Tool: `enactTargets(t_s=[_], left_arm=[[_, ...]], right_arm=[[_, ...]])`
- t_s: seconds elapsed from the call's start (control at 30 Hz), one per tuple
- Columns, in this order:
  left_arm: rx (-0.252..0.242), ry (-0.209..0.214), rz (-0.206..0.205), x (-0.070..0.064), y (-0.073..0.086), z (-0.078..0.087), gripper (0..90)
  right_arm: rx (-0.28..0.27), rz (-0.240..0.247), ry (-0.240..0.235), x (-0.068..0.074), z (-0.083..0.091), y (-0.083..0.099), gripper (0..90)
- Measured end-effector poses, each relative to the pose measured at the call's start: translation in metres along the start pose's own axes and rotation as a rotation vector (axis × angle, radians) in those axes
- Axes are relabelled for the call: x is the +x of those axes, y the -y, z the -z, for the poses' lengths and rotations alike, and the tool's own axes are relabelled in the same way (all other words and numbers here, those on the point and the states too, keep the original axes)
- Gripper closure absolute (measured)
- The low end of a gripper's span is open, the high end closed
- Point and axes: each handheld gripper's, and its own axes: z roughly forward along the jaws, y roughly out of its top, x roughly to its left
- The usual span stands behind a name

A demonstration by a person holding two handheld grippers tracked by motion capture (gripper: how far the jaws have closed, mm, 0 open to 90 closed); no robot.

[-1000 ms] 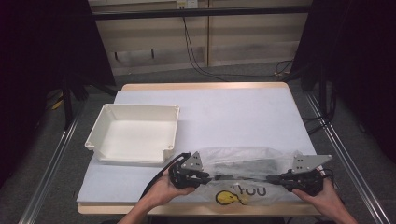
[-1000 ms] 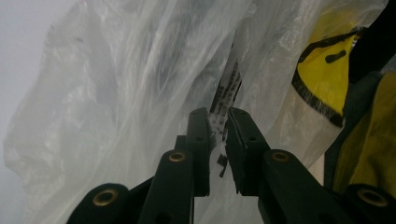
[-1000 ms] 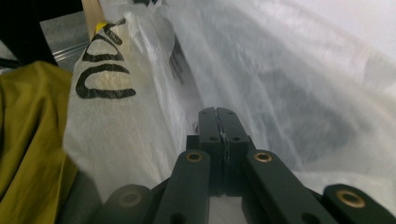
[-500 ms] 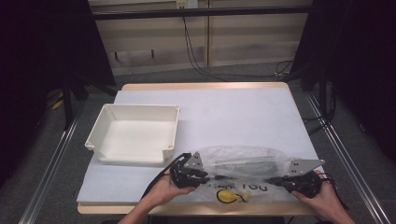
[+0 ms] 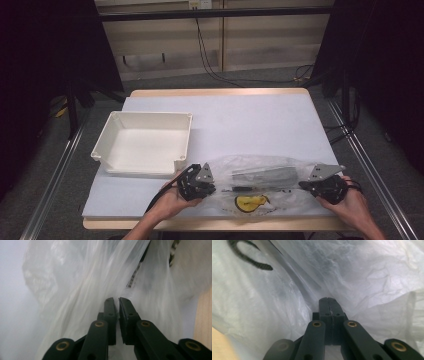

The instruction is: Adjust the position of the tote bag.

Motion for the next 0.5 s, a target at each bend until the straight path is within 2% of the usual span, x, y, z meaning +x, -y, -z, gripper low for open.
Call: enactTargets(t_s=[0.03, 0.07, 0.1, 0.2, 0.27, 0.33, 0.4, 0.43, 0.47, 0.5], left_arm=[[0.004, -0.005, -0.004, 0.000, 0.001, 0.001, 87.3], [0.001, -0.029, -0.001, -0.002, 0.003, 0.001, 87.9], [0.008, -0.029, -0.019, -0.003, 0.005, 0.003, 88.9], [0.022, -0.053, -0.024, -0.006, 0.008, 0.006, 90.0], [0.025, -0.048, -0.041, -0.005, 0.009, 0.007, 90.0], [0.041, -0.039, -0.041, -0.003, 0.010, 0.010, 90.0], [0.043, -0.046, -0.036, -0.004, 0.012, 0.011, 90.0], [0.059, -0.046, -0.051, -0.004, 0.013, 0.013, 90.0], [0.059, -0.051, -0.040, -0.003, 0.015, 0.015, 90.0], [0.048, -0.043, -0.025, -0.003, 0.017, 0.015, 90.0]], right_arm=[[0.012, 0.002, 0.023, -0.002, -0.001, 0.000, 90.0], [0.016, 0.005, 0.027, -0.004, -0.001, 0.000, 90.0], [0.023, 0.001, 0.037, -0.007, -0.001, 0.001, 90.0], [0.031, -0.020, 0.053, -0.014, 0.001, 0.005, 90.0], [0.031, -0.029, 0.059, -0.015, 0.001, 0.006, 90.0], [0.022, -0.031, 0.050, -0.017, 0.001, 0.007, 90.0], [0.022, -0.032, 0.045, -0.020, 0.001, 0.008, 90.0], [0.018, -0.043, 0.042, -0.021, 0.001, 0.009, 90.0], [0.021, -0.051, 0.033, -0.021, 0.001, 0.009, 90.0], [0.020, -0.043, 0.051, -0.021, 0.001, 0.009, 90.0]])
